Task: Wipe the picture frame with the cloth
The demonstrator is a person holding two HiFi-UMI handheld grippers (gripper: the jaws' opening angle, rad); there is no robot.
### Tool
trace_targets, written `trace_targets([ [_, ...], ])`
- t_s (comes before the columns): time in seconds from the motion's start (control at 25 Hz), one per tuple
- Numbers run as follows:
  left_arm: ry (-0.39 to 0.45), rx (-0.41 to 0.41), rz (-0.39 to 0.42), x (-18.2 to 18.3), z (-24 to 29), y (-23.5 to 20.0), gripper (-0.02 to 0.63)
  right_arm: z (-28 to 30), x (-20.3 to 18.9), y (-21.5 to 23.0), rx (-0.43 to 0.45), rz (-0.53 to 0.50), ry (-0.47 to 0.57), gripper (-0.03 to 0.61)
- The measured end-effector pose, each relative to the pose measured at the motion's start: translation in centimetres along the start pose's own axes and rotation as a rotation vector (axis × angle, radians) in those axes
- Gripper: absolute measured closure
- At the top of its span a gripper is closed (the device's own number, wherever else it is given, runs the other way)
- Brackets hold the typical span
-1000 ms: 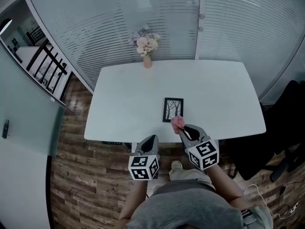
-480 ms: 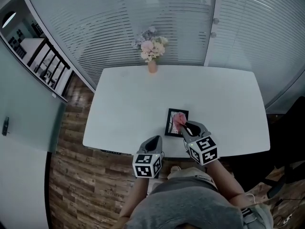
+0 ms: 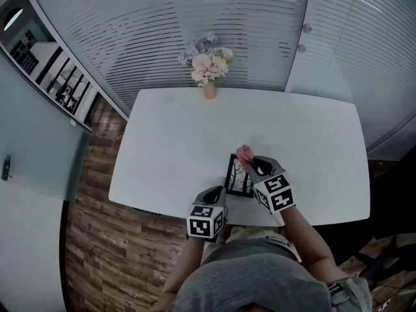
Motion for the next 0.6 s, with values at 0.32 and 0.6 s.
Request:
trace_targets([
  [0.32, -0.086, -0.005, -0.006, -0.7, 2.3, -0.3, 0.571, 4.1, -1.2, 1.1, 0.024, -0.065, -0.093, 0.537],
  [0.6, -0.152, -0.028, -0.009, -1.4, 3.3, -0.4, 0.529, 6.8, -2.4, 1.5, 0.039, -0.105, -0.159, 0.537],
])
Point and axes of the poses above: the fingertips, and each gripper's own axes: z forward along the fingers, y to its right, x out of its top, the point moved 7 cm from there along -z, backward along the fingers, and after that the axes turned 6 degrees about -y, right-handed, at the moved point
